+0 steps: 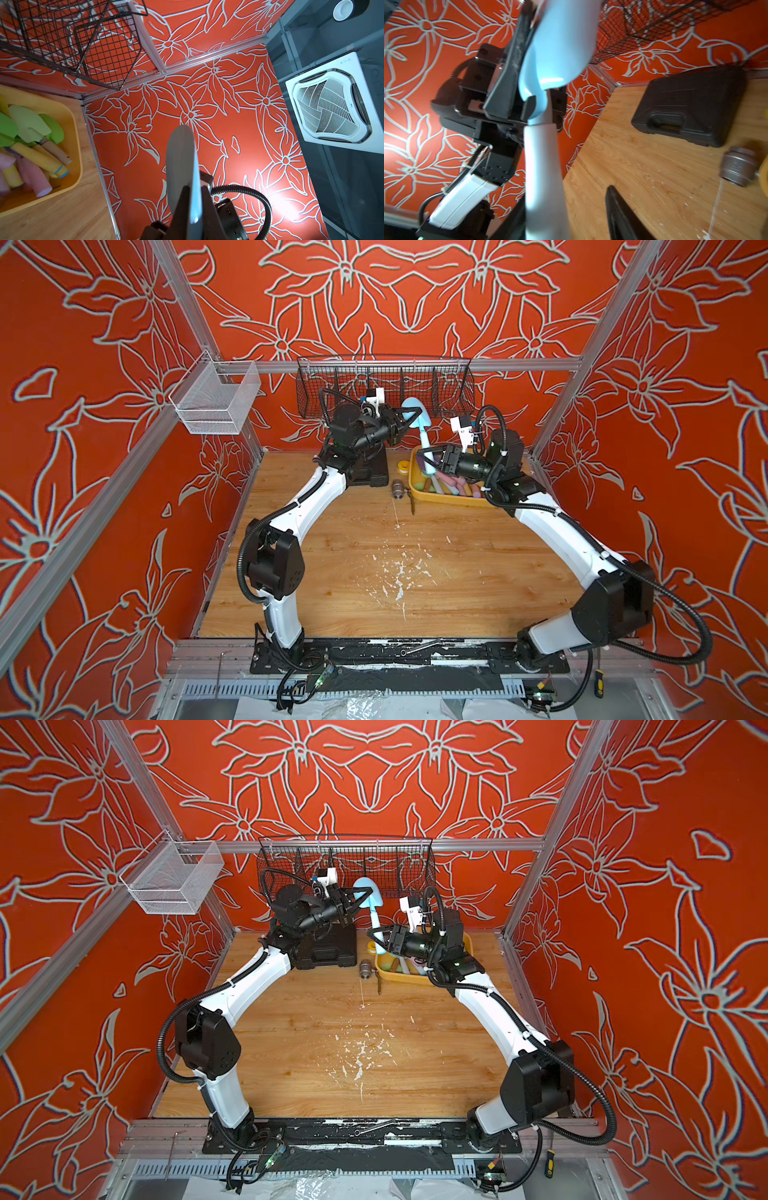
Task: Take the shovel out of the storage box
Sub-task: Place the shovel at the center of the board.
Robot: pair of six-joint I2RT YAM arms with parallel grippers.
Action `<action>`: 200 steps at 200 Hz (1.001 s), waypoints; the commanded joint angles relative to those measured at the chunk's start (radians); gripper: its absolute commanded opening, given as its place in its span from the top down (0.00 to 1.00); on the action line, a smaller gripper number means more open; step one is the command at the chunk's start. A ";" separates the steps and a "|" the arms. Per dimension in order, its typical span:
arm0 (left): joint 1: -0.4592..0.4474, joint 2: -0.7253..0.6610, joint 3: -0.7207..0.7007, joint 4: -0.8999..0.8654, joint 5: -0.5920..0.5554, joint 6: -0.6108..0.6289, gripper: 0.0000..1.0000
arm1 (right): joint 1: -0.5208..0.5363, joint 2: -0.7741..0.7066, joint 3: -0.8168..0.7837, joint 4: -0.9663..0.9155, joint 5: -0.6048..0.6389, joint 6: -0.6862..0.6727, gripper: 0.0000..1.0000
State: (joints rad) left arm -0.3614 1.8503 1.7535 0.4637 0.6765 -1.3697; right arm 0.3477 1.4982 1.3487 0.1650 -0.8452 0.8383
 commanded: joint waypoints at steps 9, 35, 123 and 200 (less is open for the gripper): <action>-0.007 -0.038 0.002 0.141 0.029 -0.047 1.00 | 0.008 0.011 0.001 0.146 -0.051 0.089 0.61; -0.005 -0.038 -0.017 0.156 0.032 -0.048 1.00 | 0.008 -0.009 0.008 0.100 -0.040 0.067 0.85; 0.093 -0.291 -0.125 -0.625 -0.168 0.443 0.03 | 0.093 -0.239 0.143 -1.137 0.974 -0.341 1.00; 0.113 -0.501 -0.273 -0.939 -0.357 0.708 0.03 | 0.119 -0.229 -0.159 -1.509 1.671 -0.294 1.00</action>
State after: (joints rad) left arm -0.2447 1.3491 1.5311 -0.3565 0.3779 -0.7639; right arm 0.4610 1.2121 1.2469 -1.2469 0.5266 0.5732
